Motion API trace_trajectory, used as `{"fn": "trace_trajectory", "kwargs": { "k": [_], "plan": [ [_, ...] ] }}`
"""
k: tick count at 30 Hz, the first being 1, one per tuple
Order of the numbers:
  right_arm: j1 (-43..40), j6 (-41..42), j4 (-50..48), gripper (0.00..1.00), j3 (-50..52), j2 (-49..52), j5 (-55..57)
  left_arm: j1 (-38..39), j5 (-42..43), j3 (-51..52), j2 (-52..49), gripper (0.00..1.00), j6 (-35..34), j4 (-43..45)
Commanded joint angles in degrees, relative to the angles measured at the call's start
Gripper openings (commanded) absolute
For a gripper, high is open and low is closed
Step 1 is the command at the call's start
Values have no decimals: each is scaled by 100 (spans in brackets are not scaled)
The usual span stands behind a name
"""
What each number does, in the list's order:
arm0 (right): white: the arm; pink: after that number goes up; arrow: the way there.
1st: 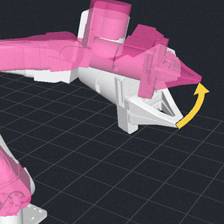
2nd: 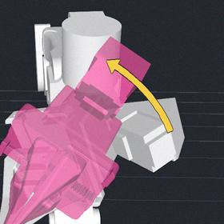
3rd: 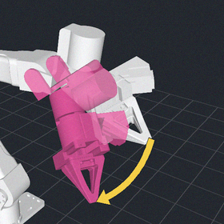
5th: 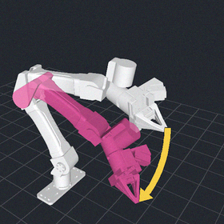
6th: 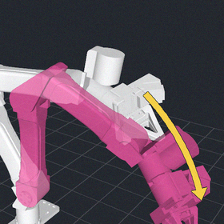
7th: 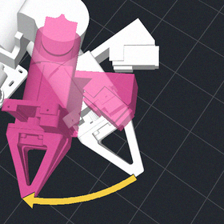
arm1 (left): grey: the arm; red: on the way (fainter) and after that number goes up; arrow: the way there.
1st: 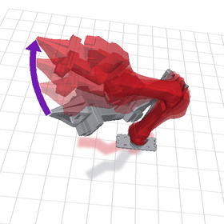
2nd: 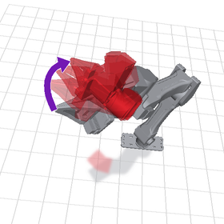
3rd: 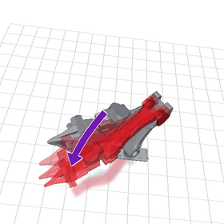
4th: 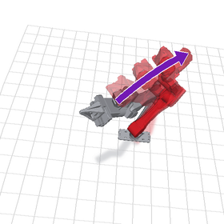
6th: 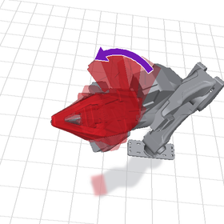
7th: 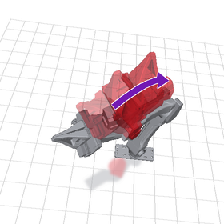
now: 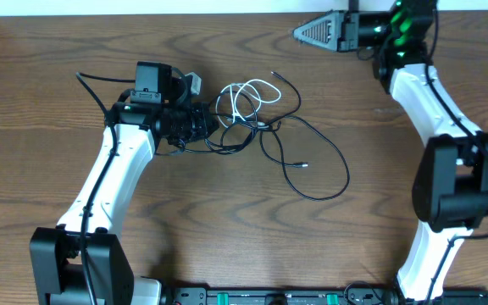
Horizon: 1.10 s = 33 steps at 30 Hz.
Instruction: Untangle cables
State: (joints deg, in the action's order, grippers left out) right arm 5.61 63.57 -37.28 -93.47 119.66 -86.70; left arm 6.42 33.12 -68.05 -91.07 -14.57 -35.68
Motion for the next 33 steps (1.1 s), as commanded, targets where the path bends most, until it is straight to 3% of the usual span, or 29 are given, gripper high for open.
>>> {"fn": "trace_trajectory", "kwargs": {
  "k": [1,4,7,10,12,23,29,33],
  "plan": [
    [28,-192,-7,2,-15,232,234,-24,79,-37,94,7,33,15],
    [28,-678,555,2,-15,293,544,-24,81,-37,94,7,31,15],
    [44,-1709,2028,2,-15,293,1246,-24,79,-37,94,7,-57,17],
    [83,-3045,4151,2,-15,293,2758,-24,76,-37,94,7,-55,17],
    [85,-3453,4682,1,-15,293,3049,-24,76,-37,94,7,-55,17],
    [382,-4701,5471,2,-17,-400,2811,-24,72,-37,94,8,-260,109],
    [911,-5451,6590,39,-17,-1132,3436,-24,70,-37,94,8,-625,118],
    [1377,-5407,6946,47,-15,-1200,4087,-24,72,-37,94,8,-723,129]
  ]
}}
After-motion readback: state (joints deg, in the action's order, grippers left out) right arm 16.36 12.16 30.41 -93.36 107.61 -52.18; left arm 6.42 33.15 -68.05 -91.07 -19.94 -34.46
